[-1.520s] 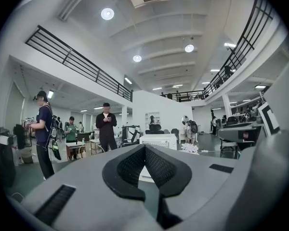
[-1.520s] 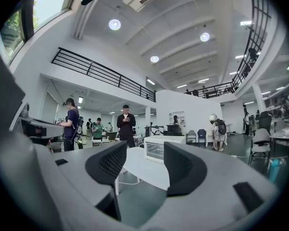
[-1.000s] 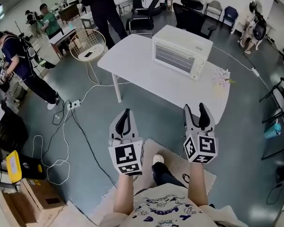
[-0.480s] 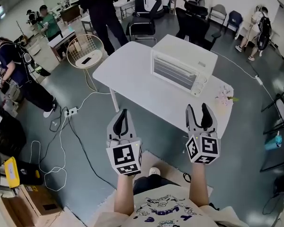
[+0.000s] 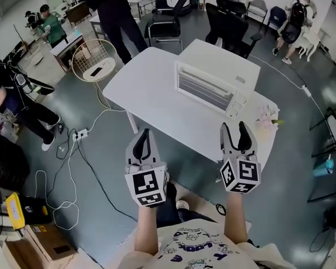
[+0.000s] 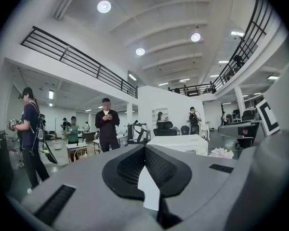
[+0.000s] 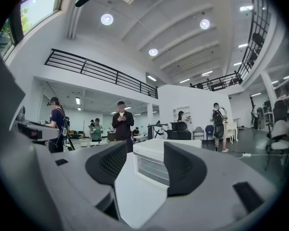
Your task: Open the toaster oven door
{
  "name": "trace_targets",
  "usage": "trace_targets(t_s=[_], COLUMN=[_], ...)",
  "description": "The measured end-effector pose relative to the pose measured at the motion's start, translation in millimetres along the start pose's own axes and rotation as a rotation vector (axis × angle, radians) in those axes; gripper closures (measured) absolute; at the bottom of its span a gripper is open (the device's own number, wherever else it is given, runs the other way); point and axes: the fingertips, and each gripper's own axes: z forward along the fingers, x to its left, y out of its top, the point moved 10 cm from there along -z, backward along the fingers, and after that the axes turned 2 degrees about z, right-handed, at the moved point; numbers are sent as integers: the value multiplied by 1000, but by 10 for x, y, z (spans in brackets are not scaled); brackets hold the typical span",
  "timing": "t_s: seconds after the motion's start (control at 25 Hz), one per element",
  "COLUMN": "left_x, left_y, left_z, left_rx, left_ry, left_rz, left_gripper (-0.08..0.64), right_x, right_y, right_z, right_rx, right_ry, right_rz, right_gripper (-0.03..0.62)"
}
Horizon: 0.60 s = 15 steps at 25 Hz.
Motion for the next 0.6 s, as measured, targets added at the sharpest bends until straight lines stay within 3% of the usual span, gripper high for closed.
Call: trace_targets(t_s=[0.28, 0.6], left_x=[69, 292], left_y=[41, 68], left_z=[730, 1806], left_rx=[-6, -26], left_ry=[-43, -155], left_rz=[5, 25], left_gripper=[555, 555], right_x=[-149, -224], right_y=[12, -81], right_z=[557, 1323], right_rx=[2, -6], right_ry=[-47, -178], right_rz=[2, 33], right_gripper=[355, 355])
